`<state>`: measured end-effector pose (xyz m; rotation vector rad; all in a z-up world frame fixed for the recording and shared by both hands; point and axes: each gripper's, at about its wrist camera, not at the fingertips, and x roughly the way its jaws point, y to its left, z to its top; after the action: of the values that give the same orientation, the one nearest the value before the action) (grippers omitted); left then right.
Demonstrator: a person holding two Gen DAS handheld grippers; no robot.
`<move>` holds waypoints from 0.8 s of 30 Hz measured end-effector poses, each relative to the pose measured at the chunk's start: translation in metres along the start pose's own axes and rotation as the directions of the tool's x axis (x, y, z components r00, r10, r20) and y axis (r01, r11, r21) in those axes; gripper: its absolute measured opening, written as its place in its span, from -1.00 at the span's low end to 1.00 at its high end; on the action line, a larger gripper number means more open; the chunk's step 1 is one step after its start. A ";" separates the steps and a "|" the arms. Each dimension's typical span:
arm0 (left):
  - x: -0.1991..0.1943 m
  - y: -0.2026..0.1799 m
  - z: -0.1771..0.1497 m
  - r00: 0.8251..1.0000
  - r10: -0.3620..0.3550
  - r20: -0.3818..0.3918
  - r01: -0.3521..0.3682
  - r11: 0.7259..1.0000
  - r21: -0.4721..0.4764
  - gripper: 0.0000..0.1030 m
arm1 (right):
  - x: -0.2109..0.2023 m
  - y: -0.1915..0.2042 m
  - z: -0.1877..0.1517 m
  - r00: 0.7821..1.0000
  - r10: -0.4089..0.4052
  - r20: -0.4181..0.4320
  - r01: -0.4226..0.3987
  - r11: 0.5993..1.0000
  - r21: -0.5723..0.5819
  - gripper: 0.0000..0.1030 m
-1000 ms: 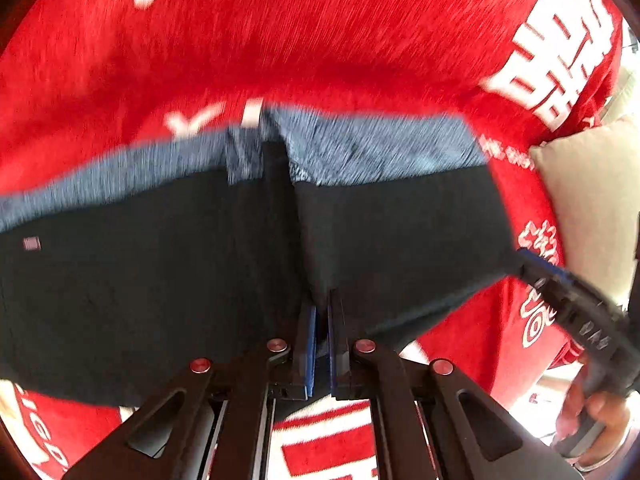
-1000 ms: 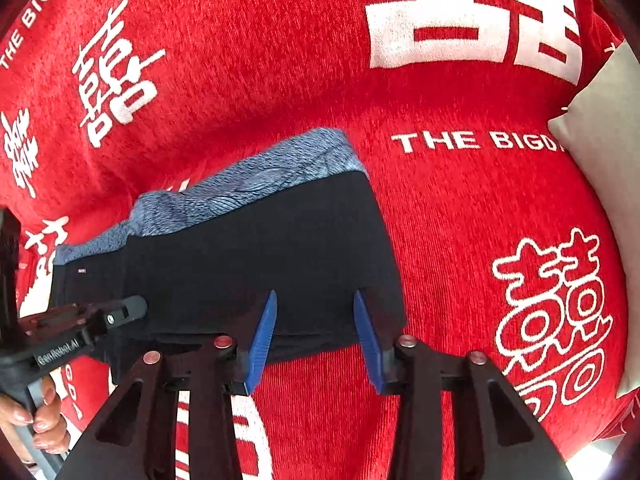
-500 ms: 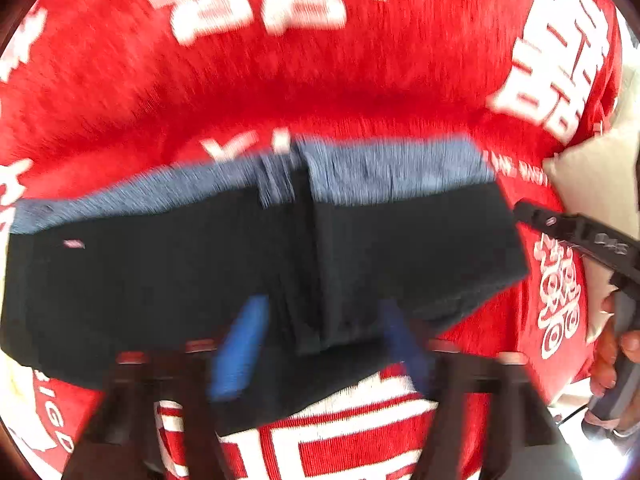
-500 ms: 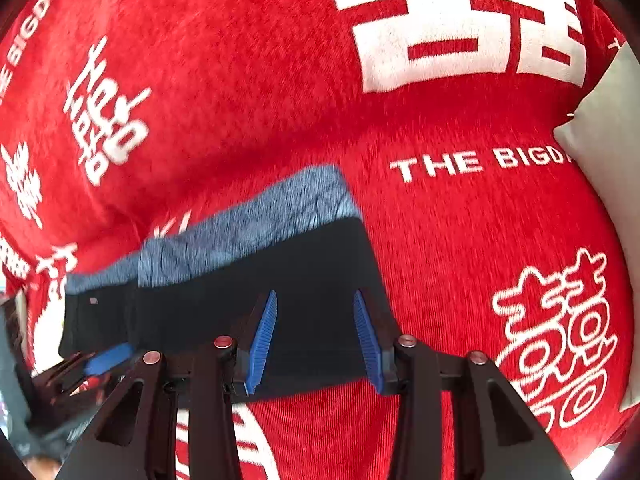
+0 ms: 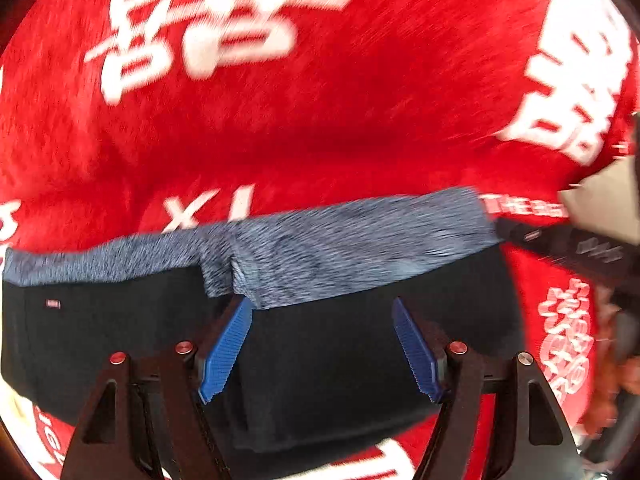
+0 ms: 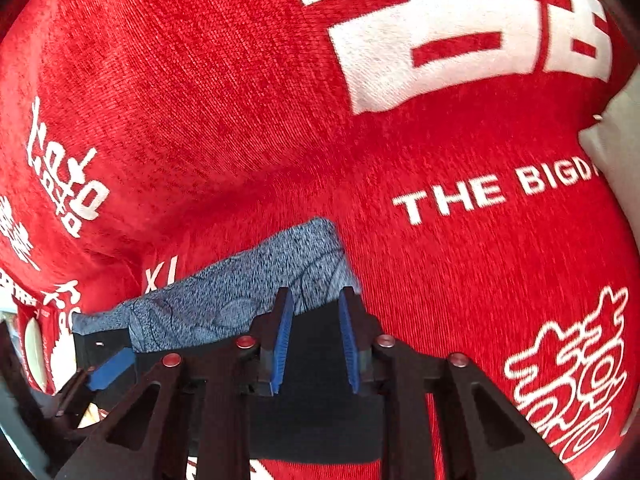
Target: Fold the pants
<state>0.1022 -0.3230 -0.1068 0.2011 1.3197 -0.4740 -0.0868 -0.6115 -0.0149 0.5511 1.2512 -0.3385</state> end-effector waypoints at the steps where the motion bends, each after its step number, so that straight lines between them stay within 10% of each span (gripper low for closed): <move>1: 0.006 0.006 -0.002 1.000 0.011 -0.015 -0.012 1.000 -0.017 0.42 | 0.002 0.003 0.003 1.000 0.008 -0.002 -0.008 1.000 -0.013 -0.49; 13: 0.025 0.043 -0.029 0.998 0.009 -0.055 -0.016 0.992 -0.123 0.57 | 0.063 0.025 0.028 0.997 -0.033 -0.074 0.021 0.987 -0.160 -0.61; 24: 0.017 0.043 -0.044 0.998 0.015 -0.065 -0.024 0.990 -0.137 0.58 | 0.013 0.022 -0.011 0.998 0.011 -0.069 -0.021 0.987 -0.158 -0.38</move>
<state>0.0855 -0.2705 -0.1396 0.1146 1.4059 -0.3609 -0.0803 -0.5871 -0.0247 0.4386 1.3262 -0.2054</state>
